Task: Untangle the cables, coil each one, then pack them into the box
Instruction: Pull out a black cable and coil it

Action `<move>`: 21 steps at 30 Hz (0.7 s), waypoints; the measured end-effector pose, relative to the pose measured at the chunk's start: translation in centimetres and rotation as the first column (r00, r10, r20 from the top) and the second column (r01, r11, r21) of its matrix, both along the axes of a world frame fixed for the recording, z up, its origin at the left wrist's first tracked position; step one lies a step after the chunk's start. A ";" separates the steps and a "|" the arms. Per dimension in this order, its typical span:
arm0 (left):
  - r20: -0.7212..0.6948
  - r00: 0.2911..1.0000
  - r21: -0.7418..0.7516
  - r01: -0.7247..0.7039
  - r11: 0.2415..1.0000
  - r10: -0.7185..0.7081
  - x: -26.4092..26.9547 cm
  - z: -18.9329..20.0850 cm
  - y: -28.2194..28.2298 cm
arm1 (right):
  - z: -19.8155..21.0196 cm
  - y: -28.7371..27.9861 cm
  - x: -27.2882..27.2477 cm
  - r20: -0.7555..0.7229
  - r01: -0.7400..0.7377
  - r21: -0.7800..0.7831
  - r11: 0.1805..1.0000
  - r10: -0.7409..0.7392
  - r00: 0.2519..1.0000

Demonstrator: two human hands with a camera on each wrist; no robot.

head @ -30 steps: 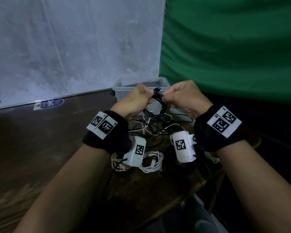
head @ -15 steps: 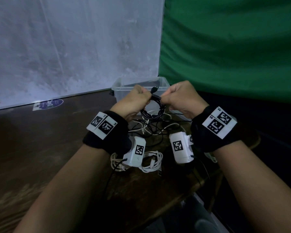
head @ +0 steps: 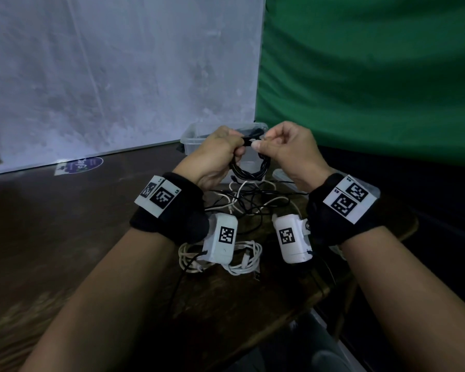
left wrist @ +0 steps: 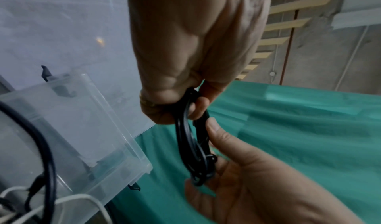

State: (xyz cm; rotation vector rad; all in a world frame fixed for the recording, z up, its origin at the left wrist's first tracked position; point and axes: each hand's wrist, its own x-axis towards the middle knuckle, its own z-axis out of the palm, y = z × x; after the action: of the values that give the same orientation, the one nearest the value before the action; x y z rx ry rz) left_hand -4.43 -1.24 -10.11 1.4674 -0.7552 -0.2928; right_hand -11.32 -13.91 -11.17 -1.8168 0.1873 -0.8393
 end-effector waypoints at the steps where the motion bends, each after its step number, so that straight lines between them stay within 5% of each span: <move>1: -0.014 1.000 -0.025 0.022 0.999 -0.022 0.1 0.0 0.0 | 0.0 0.0 0.0 -0.020 -0.012 0.001 1.000 0.012 1.000; 7: 0.024 0.999 -0.010 0.029 1.000 -0.029 0.3 -0.4 0.0 | 0.2 1.1 0.1 -0.048 -0.232 0.215 0.949 0.248 0.968; 12: 0.068 0.997 0.038 0.039 0.999 -0.042 0.3 -0.4 0.5 | 0.8 1.4 -0.3 -0.097 -0.273 0.413 0.869 0.340 0.935; 21: 0.096 0.992 0.150 0.066 0.986 -0.081 -0.1 -0.2 0.8 | 1.3 0.5 -1.4 -0.256 -0.306 0.291 0.907 0.382 0.888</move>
State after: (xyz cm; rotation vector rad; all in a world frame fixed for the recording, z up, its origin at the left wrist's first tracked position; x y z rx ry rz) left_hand -4.51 -0.46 -10.35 1.6046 -0.8866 -0.3377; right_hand -12.69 -13.43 -9.91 -1.6712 0.1498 -0.2626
